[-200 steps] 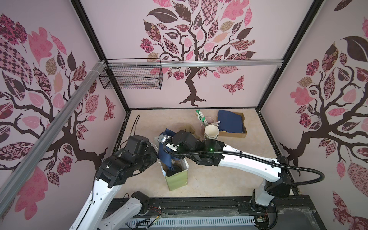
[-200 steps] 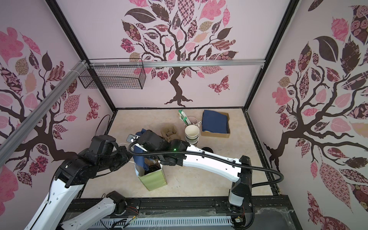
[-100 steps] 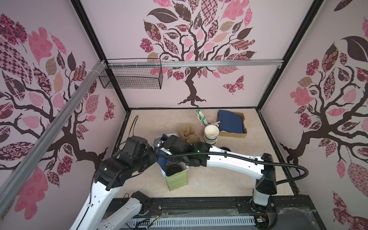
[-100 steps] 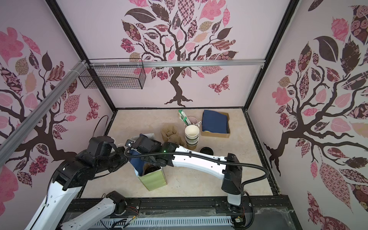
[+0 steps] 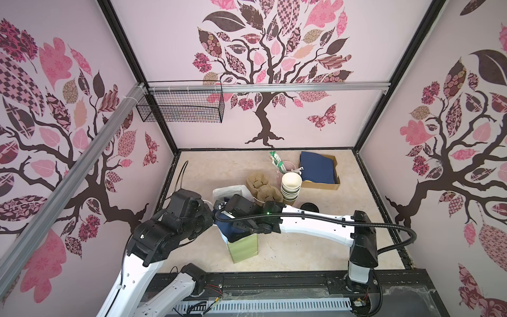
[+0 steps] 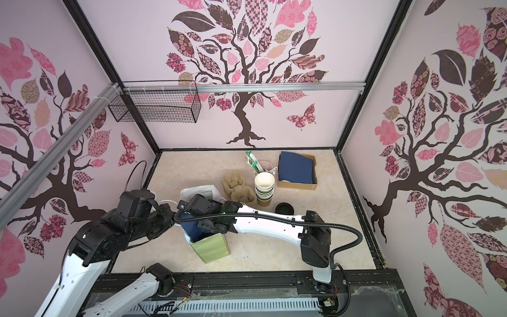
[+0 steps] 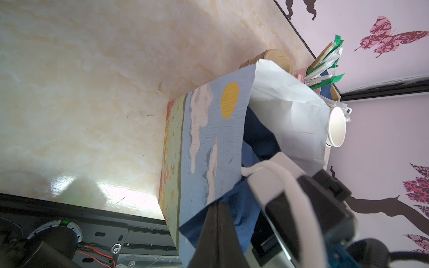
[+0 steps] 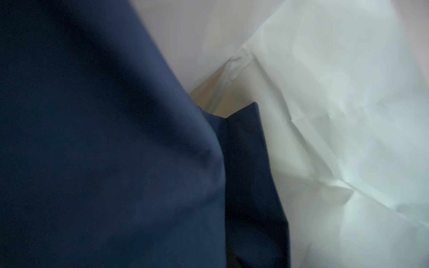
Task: Pack a coffee takeout order
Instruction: Place the tissues in the takeout bag.
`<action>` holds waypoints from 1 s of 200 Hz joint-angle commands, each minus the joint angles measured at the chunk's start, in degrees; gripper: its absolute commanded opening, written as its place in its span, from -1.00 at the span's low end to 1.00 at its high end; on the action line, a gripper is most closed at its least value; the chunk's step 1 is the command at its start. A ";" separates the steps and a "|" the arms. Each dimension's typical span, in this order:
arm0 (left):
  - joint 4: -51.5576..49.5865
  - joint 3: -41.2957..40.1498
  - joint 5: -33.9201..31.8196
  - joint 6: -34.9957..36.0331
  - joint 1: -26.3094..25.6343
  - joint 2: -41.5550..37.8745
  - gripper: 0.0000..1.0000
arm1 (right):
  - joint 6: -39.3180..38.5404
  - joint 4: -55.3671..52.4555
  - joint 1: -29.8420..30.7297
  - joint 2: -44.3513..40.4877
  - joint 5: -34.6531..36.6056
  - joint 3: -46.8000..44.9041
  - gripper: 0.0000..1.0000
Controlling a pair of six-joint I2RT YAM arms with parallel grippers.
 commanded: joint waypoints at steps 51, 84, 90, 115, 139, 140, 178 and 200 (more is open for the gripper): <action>-2.47 0.94 -2.32 0.17 0.26 -0.84 -1.00 | 5.46 1.06 -1.45 2.23 -3.94 -2.23 -1.00; -3.20 1.29 -2.86 0.08 0.23 -1.26 -1.00 | 6.55 0.52 -1.81 3.12 -4.30 -2.16 -0.97; -3.30 1.30 -3.00 0.00 0.28 -1.34 -1.00 | 6.76 0.45 -1.90 3.15 -4.38 -2.16 -0.93; -3.18 1.31 -2.98 0.07 0.24 -1.21 -1.00 | 8.02 -0.03 -2.07 1.91 -5.19 -0.43 -0.41; -2.03 1.29 -2.29 0.65 0.28 -1.02 -1.00 | 8.83 1.15 -2.01 -0.93 -9.44 0.75 0.01; -1.97 1.30 -2.24 0.72 0.25 -0.98 -0.98 | 8.87 1.22 -2.00 -1.08 -9.69 0.74 0.02; -0.50 1.57 -1.53 1.31 0.24 -0.92 -0.74 | 9.09 5.28 -1.99 -5.27 -17.18 -1.76 0.21; -0.50 1.59 -1.79 1.24 0.24 -0.75 -0.82 | 8.45 6.56 -1.99 -6.85 -21.04 -2.50 0.22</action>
